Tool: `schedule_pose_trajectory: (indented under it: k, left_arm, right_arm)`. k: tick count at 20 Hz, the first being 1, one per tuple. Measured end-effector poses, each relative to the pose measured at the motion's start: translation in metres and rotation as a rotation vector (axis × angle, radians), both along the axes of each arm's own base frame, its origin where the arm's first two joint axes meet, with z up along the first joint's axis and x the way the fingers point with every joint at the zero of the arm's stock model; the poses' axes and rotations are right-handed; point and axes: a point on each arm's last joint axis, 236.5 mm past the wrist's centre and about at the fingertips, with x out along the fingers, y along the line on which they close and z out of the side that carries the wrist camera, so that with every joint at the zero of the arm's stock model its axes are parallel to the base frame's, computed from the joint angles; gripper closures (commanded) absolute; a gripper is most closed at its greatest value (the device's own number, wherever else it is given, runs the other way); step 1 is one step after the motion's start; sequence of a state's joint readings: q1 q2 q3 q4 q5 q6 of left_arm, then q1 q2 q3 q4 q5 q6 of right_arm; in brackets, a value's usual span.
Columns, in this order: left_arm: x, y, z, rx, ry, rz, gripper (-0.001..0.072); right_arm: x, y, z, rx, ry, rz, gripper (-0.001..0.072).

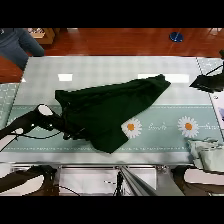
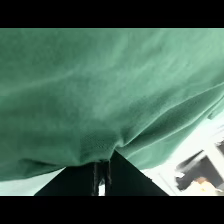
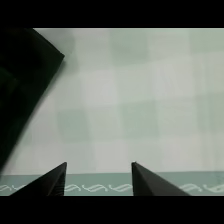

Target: Fold the shirts.

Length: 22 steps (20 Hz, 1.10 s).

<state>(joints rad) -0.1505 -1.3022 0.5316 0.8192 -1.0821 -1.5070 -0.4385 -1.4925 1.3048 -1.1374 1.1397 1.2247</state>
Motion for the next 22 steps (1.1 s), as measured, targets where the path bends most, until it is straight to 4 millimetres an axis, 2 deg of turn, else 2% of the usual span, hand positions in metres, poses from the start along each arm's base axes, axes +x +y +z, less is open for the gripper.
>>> schedule_pose_trajectory:
  k: [4,7,13,14,18,19,20,21,22]
  left_arm:
    - [0.014,0.008,0.012,0.033,-0.127,-0.019,0.0675]
    - [0.014,0.004,0.028,0.006,-0.153,-0.018,0.0675]
    - [0.012,0.0,0.039,-0.019,-0.156,-0.016,0.0675]
    - [0.012,-0.002,0.04,-0.024,-0.156,-0.012,0.0674]
    - [0.013,-0.008,0.045,-0.054,-0.151,0.006,0.0674]
    - [0.013,-0.009,0.046,-0.059,-0.15,0.01,0.0675]
    - [0.014,-0.01,0.047,-0.063,-0.15,0.013,0.0675]
    - [0.014,-0.01,0.047,-0.067,-0.149,0.016,0.0675]
    - [0.014,-0.011,0.048,-0.07,-0.151,0.016,0.0675]
  right_arm:
    - [0.019,0.03,-0.034,0.228,0.004,-0.009,0.0212]
    - [0.035,0.046,-0.057,0.376,-0.003,-0.045,0.0213]
    - [0.053,0.07,-0.084,0.536,-0.012,-0.077,0.024]
    - [0.056,0.075,-0.089,0.549,-0.01,-0.083,0.0314]
    - [0.068,0.076,-0.102,0.54,-0.015,-0.139,0.0372]
    - [0.071,0.073,-0.104,0.532,-0.021,-0.162,0.0464]
    - [0.074,0.07,-0.106,0.521,-0.025,-0.179,0.062]
    - [0.075,0.068,-0.109,0.517,-0.024,-0.198,0.0689]
    - [0.076,0.068,-0.109,0.518,-0.025,-0.205,0.069]
